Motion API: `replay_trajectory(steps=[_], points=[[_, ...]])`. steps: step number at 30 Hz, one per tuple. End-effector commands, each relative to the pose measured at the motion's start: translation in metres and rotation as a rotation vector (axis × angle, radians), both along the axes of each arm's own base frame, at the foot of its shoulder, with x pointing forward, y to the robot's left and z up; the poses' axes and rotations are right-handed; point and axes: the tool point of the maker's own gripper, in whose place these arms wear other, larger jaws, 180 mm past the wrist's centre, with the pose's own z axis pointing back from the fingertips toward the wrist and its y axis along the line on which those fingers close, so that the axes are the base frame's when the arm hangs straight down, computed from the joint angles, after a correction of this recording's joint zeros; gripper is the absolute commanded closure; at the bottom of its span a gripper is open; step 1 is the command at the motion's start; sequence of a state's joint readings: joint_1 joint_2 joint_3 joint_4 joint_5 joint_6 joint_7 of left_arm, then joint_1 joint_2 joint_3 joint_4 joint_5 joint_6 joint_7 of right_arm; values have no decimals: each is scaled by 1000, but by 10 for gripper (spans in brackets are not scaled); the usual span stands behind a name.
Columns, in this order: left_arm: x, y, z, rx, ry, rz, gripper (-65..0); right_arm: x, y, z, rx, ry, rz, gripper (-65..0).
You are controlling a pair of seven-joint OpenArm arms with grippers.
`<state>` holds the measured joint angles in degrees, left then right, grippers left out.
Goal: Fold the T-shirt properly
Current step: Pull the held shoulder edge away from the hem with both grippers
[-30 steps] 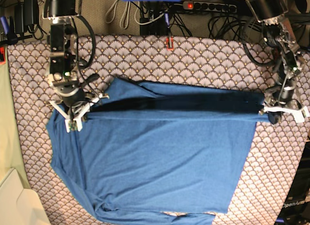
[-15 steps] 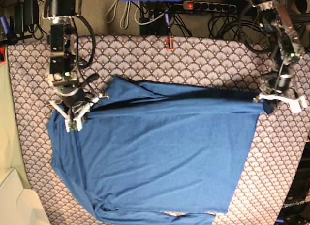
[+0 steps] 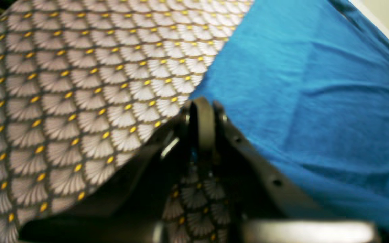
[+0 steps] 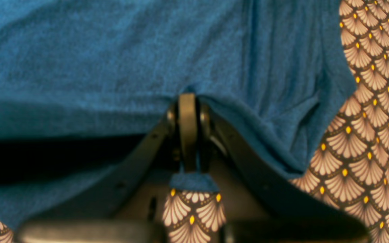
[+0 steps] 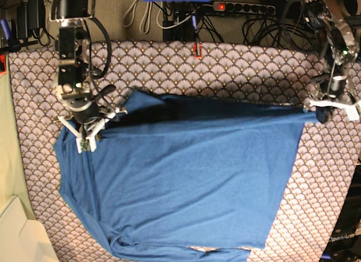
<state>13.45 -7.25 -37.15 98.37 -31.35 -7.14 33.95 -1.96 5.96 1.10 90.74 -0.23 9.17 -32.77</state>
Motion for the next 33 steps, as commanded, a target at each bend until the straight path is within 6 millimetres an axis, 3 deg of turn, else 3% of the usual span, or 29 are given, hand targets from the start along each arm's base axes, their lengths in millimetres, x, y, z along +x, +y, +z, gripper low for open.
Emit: replay_trajectory(steps=[1, 7, 18, 33], points=[[6, 6, 16, 22, -52, 5, -17, 10, -3, 15, -6, -59, -2, 0], [15, 9, 12, 7, -53, 12, -18, 10, -3, 15, -6, -58, -2, 0], [32, 14, -20, -81, -6, 45, -18, 9, -3, 15, -8, -56, -2, 0], [66, 14, -33, -161, -7, 64, -19, 9, -3, 15, -8, -56, -2, 0]])
